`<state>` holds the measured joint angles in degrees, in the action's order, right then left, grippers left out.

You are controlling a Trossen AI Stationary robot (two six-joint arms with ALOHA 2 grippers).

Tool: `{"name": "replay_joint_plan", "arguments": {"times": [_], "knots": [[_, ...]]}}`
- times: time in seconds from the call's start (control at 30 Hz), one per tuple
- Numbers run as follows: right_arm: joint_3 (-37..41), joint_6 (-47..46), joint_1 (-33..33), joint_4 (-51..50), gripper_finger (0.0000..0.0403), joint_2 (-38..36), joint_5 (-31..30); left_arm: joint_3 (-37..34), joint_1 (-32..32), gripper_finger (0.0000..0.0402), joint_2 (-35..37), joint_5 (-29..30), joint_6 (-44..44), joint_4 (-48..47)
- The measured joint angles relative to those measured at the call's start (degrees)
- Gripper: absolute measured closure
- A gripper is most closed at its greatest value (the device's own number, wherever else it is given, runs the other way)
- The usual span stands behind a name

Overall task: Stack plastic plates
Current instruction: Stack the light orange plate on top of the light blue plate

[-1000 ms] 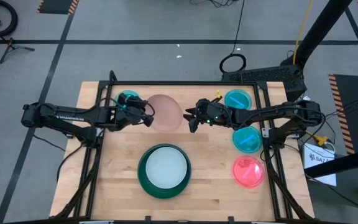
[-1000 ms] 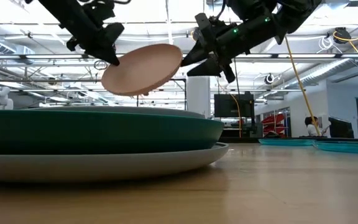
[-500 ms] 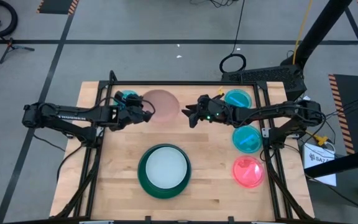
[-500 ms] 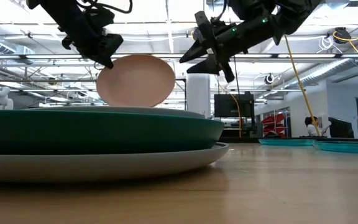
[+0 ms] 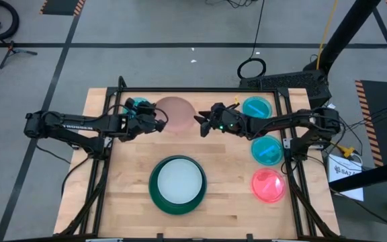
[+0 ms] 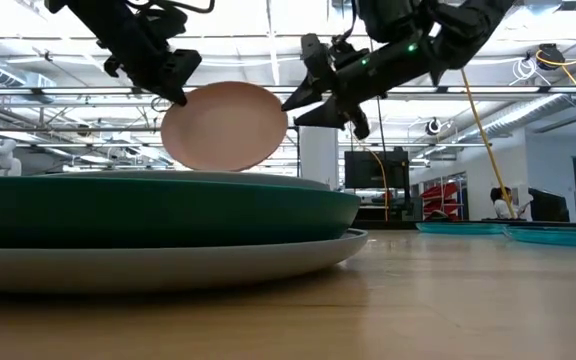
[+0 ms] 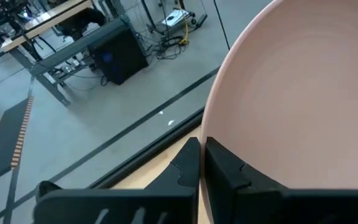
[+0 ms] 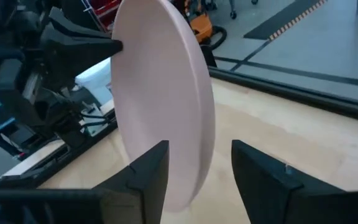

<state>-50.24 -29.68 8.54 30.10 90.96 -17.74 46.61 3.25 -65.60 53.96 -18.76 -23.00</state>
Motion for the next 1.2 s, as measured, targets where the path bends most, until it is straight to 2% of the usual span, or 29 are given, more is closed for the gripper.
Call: {"name": "replay_joint_plan", "arguments": {"times": [0.17, 0.5, 0.63, 0.83, 0.93, 1.2], "knots": [[0.0, 2.9, 0.0, 5.5, 0.0236, 2.2, 0.0, 0.0, 0.0, 0.0386, 0.0, -2.8, 0.3, 1.1], [0.0, 5.5, 0.1, 7.0, 0.0250, 4.3, -0.1, 0.0, -0.3, 0.0384, 0.0, -6.5, 3.0, 3.8], [0.0, 6.2, 0.1, 7.7, 0.0289, 4.3, -0.1, 0.0, -0.3, 0.0383, 0.0, -6.5, 3.3, 3.8], [0.0, 6.5, 0.1, 7.6, 0.0385, 4.3, -1.3, 0.0, -0.4, 0.0378, 0.0, -7.2, 3.2, 4.5], [0.0, 6.4, 0.0, 7.7, 0.0382, 4.3, -1.0, 0.0, -0.4, 0.0358, 0.0, -8.5, 3.5, 4.3], [0.0, 5.7, 0.1, 6.1, 0.0384, 3.0, 1.5, 0.0, -0.6, 0.0276, 0.7, -8.7, 5.2, 3.8]]}}
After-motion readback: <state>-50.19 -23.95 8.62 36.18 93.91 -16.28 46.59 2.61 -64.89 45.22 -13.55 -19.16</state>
